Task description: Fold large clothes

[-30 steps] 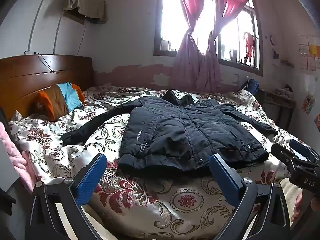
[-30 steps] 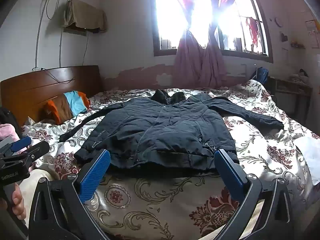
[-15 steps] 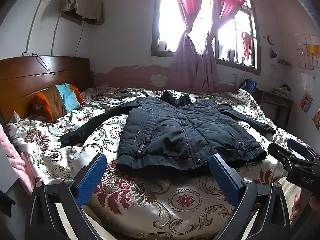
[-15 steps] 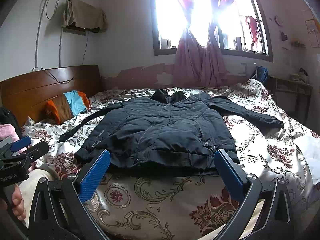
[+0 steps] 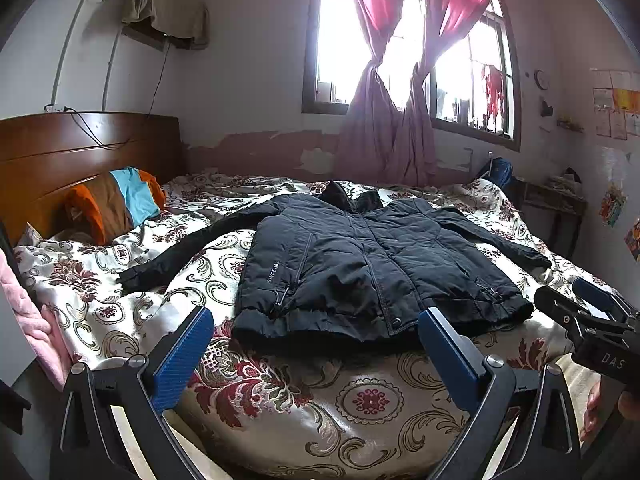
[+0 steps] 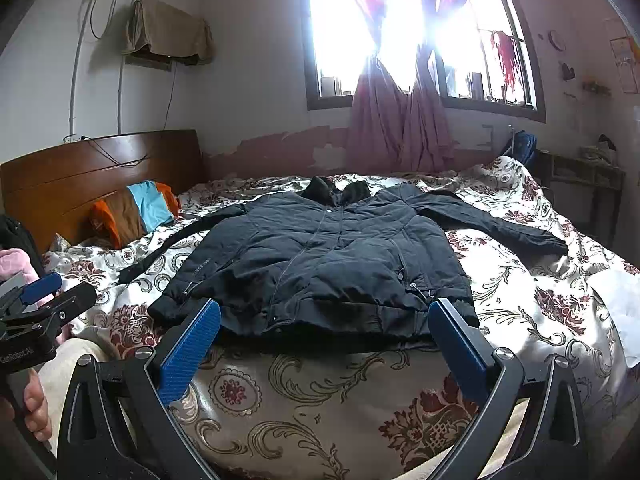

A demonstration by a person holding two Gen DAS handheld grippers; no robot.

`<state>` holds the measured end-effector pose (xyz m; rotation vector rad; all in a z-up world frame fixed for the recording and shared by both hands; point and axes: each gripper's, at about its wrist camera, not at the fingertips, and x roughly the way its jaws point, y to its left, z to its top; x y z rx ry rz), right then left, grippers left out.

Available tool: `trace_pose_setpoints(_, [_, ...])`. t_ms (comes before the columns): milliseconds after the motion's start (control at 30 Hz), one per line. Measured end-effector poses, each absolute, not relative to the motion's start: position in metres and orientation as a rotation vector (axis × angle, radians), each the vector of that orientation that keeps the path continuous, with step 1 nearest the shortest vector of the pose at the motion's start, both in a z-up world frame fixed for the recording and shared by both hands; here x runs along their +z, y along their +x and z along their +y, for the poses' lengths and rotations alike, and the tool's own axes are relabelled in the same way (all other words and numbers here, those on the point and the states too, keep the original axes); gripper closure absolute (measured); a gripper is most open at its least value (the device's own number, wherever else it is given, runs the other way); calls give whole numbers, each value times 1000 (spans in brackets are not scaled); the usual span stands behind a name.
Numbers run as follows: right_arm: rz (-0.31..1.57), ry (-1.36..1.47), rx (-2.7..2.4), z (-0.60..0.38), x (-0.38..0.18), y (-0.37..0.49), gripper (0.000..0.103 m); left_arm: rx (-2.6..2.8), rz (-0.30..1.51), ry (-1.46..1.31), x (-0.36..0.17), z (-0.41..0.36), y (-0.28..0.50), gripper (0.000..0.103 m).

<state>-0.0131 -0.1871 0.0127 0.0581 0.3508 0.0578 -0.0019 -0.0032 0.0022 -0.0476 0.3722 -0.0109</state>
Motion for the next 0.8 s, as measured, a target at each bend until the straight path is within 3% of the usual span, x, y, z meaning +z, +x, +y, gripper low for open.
trace_pose_setpoints(800, [355,60,58,-186,11,-12,1,-11,370,-49,2,-3,-2,0])
